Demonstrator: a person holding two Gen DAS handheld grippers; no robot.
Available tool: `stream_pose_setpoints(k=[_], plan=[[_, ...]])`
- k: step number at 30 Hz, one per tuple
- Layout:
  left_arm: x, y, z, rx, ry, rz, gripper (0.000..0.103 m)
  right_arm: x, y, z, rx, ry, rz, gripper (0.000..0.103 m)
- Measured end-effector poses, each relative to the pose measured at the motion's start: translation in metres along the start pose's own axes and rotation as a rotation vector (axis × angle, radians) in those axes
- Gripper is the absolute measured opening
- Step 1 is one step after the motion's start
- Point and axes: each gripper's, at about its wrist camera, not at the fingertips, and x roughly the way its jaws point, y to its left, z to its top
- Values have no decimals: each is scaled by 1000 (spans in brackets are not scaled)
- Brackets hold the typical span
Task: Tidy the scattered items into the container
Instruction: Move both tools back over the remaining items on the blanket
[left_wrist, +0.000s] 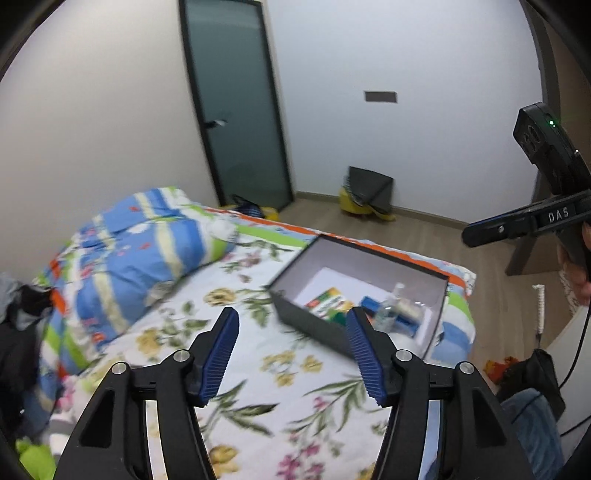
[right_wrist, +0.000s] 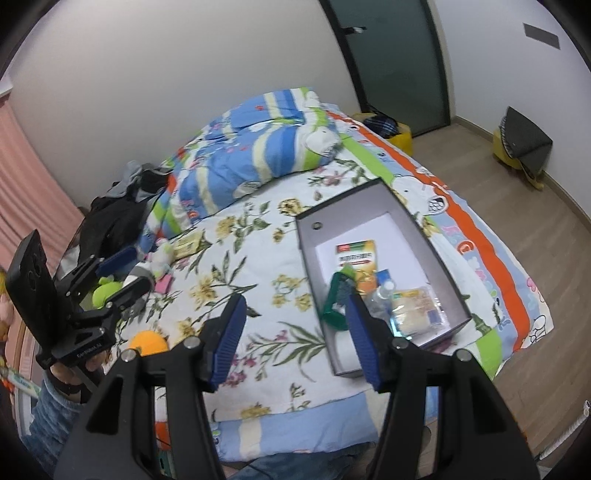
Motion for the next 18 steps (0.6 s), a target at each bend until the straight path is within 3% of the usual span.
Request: stream_pose_setpoints(k=[8,11,18], plan=[[-72,70,-44,-73,-17,163,62,8,69,0,-78,35,78,57],[-93,108,-69,-135,4,264,62,23,99,1,-111,61,113,58],[-151,180,-116,-293,22,424,62,59,183,-1,-211,131,218,58]])
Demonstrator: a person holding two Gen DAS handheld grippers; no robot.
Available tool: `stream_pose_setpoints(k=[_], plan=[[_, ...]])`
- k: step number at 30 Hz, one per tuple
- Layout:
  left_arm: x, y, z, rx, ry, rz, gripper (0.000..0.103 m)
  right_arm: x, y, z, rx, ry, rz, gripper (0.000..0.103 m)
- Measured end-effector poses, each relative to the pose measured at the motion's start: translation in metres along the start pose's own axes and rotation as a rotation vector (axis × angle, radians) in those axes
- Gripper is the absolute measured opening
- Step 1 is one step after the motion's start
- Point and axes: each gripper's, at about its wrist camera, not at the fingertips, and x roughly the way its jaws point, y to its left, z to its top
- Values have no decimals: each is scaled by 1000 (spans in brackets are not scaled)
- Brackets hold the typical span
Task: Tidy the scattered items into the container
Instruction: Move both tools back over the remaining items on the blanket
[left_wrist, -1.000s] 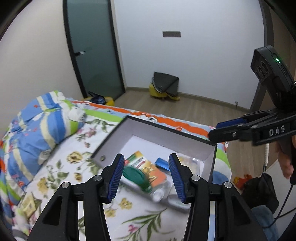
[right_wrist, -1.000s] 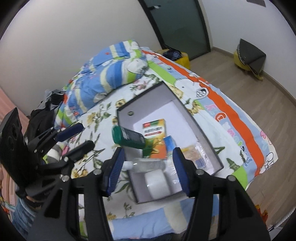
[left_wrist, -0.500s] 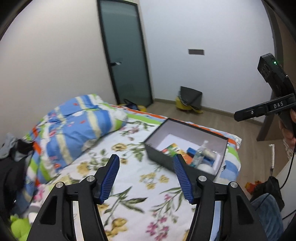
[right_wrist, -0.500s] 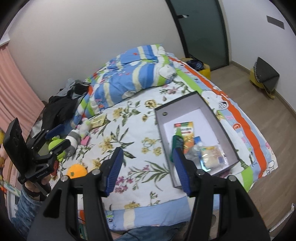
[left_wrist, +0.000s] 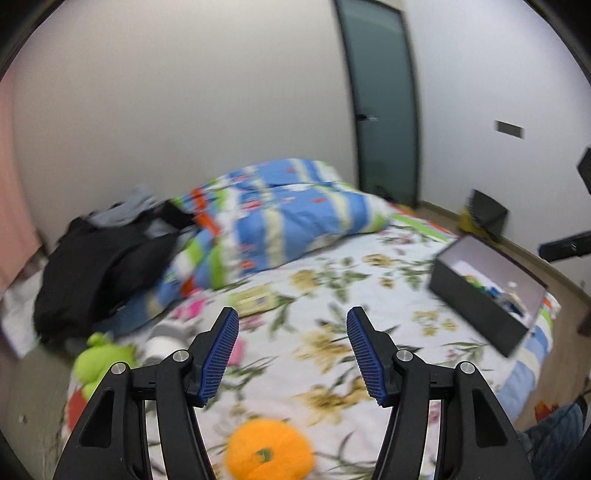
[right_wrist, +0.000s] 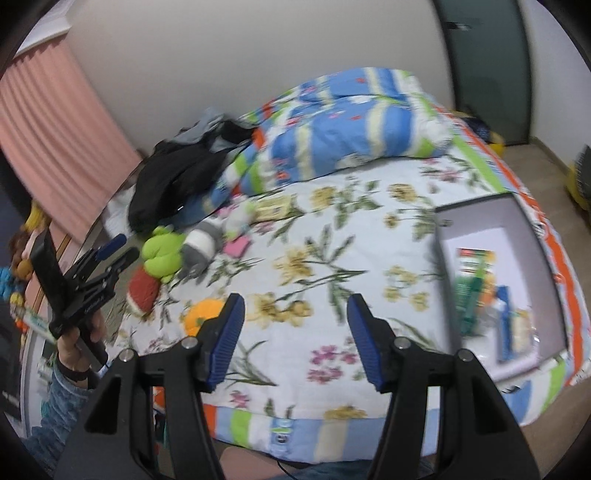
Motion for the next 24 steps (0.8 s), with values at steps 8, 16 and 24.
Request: stream_pose_setpoints(k=[8,16,24], plan=[[-75,76,7,-56,-47,135,62,-44,55,23,-100,-42,78,60],[-116,56,19,-42,-63,176,62,-85,41,26,-129,-78,97,63],[-119,2,29,4,-53,162,62,-109,15,29,-130,-119,141,63]])
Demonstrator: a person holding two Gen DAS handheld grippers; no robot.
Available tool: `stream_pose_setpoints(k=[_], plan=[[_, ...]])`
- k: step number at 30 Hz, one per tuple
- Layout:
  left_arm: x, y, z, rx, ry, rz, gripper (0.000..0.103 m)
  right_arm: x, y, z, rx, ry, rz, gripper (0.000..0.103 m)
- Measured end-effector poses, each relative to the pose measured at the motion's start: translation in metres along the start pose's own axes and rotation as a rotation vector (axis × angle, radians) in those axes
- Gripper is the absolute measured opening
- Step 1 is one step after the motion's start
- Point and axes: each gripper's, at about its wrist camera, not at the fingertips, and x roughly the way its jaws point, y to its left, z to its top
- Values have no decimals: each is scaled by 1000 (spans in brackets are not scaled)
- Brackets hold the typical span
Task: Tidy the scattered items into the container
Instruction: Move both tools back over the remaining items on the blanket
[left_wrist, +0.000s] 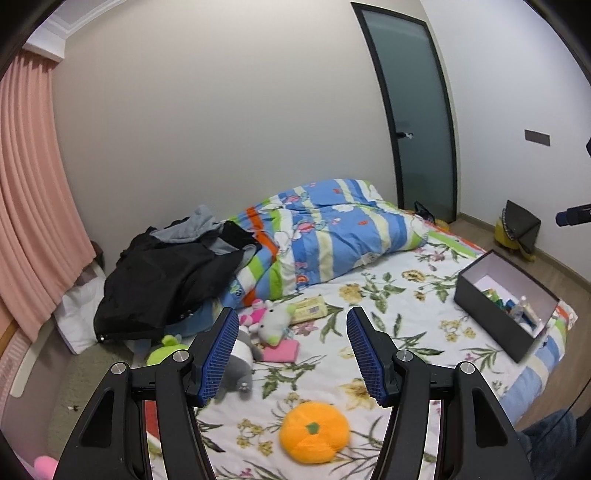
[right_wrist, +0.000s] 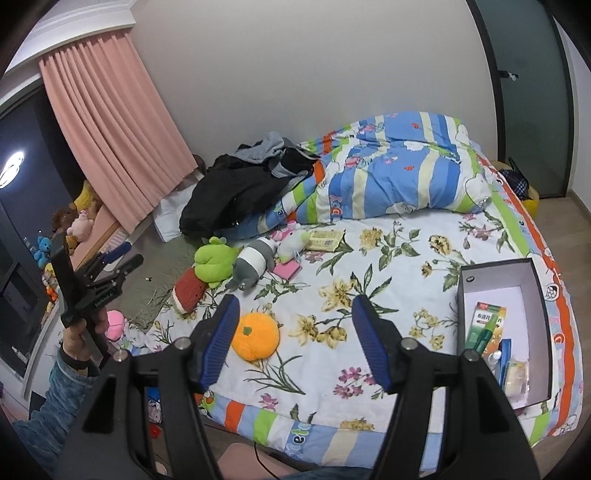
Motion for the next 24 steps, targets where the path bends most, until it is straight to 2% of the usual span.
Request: stream_pose_setpoints(k=[9,24], plan=[[20,-27,6,-4,19,-9,62,3,-29,9,15,-1,15,64],[59,-15,-11,-23,59,-17,62,48,-39,12,30,57,15,64]])
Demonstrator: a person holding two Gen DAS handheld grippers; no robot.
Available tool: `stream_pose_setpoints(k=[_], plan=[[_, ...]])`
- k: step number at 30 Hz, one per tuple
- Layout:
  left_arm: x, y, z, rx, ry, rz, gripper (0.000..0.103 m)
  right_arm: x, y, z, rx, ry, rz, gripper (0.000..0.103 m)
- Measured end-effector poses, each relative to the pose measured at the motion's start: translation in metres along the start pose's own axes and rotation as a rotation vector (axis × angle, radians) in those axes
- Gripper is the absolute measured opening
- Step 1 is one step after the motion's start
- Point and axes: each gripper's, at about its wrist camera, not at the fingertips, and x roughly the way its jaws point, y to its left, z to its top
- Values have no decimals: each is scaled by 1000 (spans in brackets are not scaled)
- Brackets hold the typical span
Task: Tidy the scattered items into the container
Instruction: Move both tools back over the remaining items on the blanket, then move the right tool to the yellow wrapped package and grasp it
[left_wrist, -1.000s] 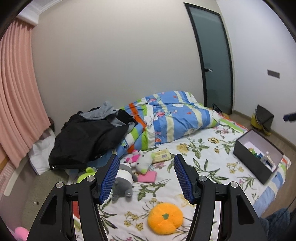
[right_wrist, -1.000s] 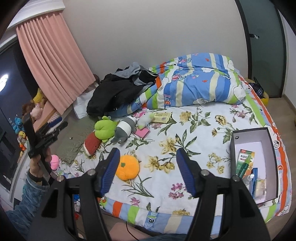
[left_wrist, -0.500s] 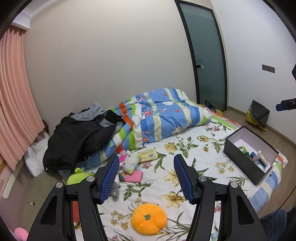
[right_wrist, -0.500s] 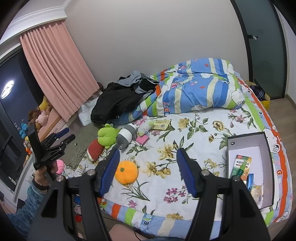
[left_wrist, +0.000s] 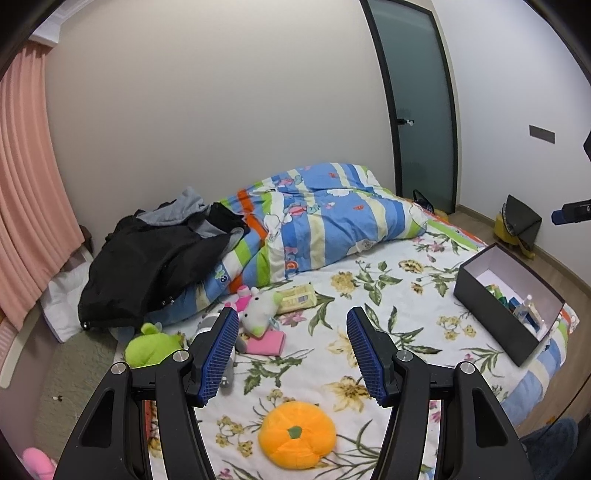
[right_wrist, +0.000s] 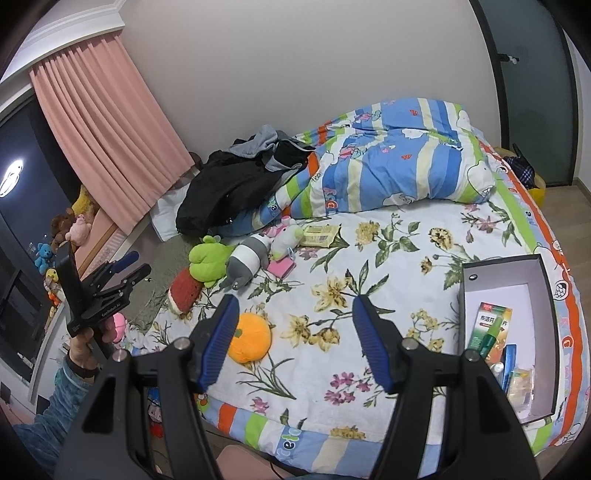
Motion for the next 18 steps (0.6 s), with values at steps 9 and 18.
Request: stream_pose_setpoints(k=[9,18], plan=[[32,33,-23,-40,27,-4,62,44,14,11,-7,49,-21,64],[98,88,-66,-85,102,58,62,150,26,22,31,127,32,64]])
